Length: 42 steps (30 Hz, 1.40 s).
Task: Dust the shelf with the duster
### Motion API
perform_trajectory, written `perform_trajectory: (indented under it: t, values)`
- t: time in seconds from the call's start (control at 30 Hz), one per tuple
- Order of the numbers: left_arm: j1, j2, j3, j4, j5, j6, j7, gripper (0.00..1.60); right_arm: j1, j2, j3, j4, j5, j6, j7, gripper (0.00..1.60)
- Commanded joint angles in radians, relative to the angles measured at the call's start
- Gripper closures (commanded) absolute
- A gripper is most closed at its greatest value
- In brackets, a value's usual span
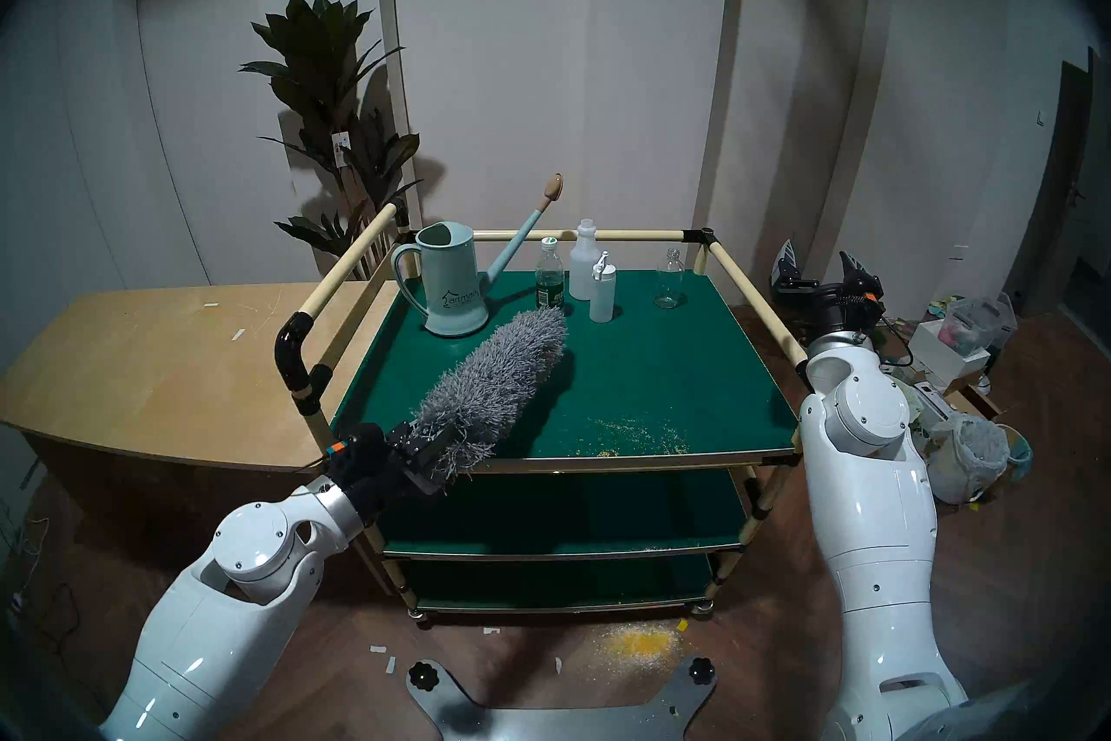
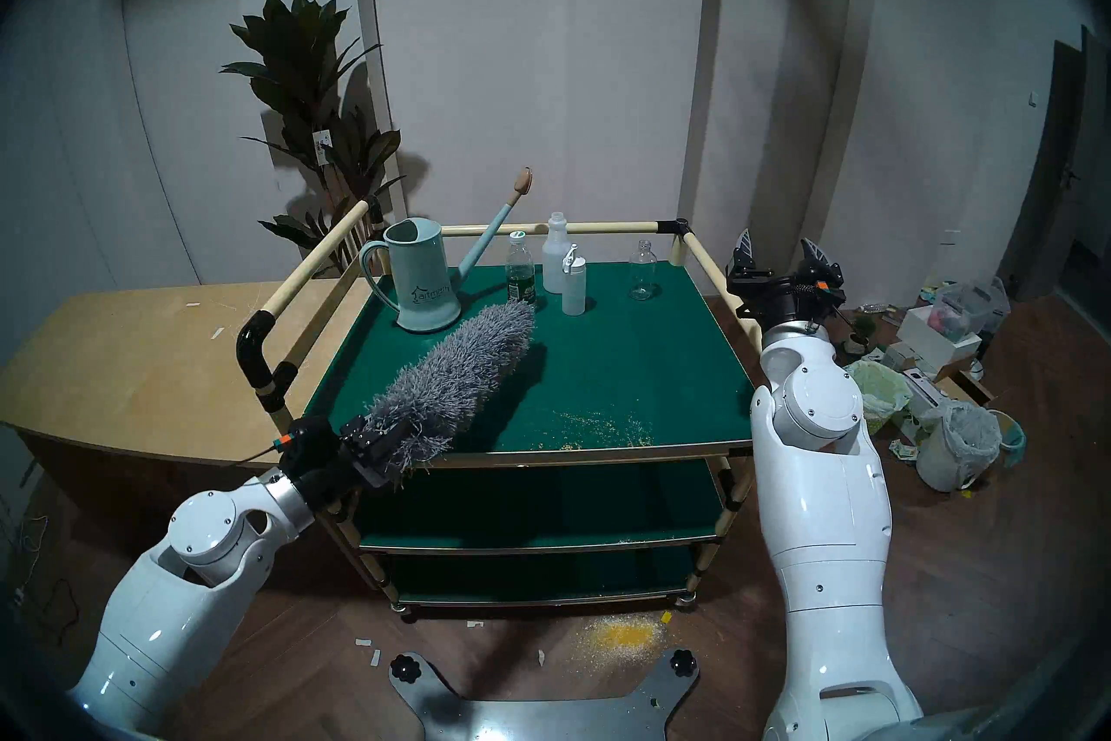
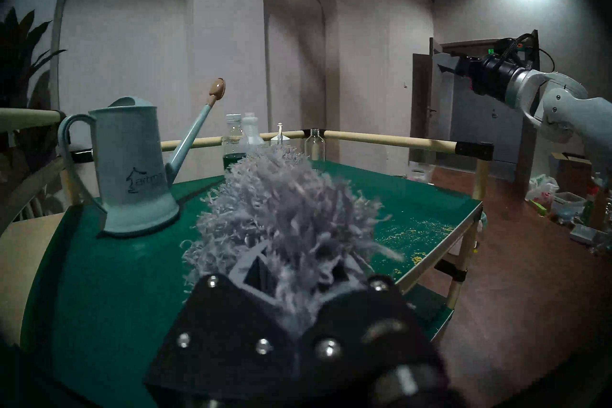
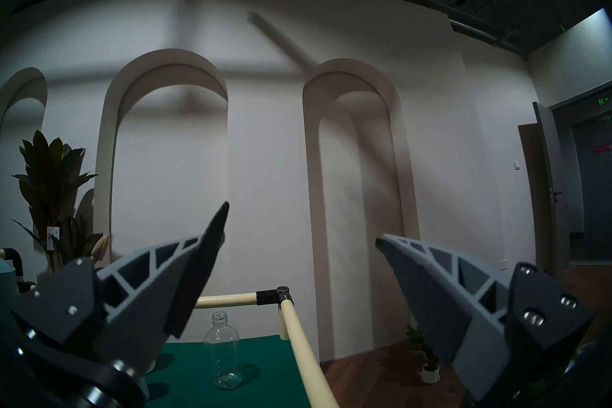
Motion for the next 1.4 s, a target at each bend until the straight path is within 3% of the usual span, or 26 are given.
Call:
perform_trajectory:
  t: [0.0, 0.27, 0.73, 1.37]
  values:
    - [-0.037, -0.081, 0.031, 0.038, 0.074, -0.014, 0.119, 1.6, 0.022, 0.001, -0.005, -0.024, -0.003, 0.0, -0.003, 0.0]
    - [-0.085, -0.081, 0.079, 0.096, 0.105, 0.026, 0.151, 1.6, 0.025, 0.012, 0.005, -0.015, 0.007, -0.001, -0.001, 0.0]
    - [-0.155, -0.09, 0.179, 0.118, 0.11, 0.087, 0.063, 1.6, 0.03, 0.027, 0.042, -0.008, 0.027, -0.001, 0.003, 0.0]
    - [-0.221, -0.121, 0.266, 0.13, 0.117, 0.149, -0.005, 1.6, 0.032, 0.047, 0.086, 0.008, 0.049, -0.004, 0.013, 0.0]
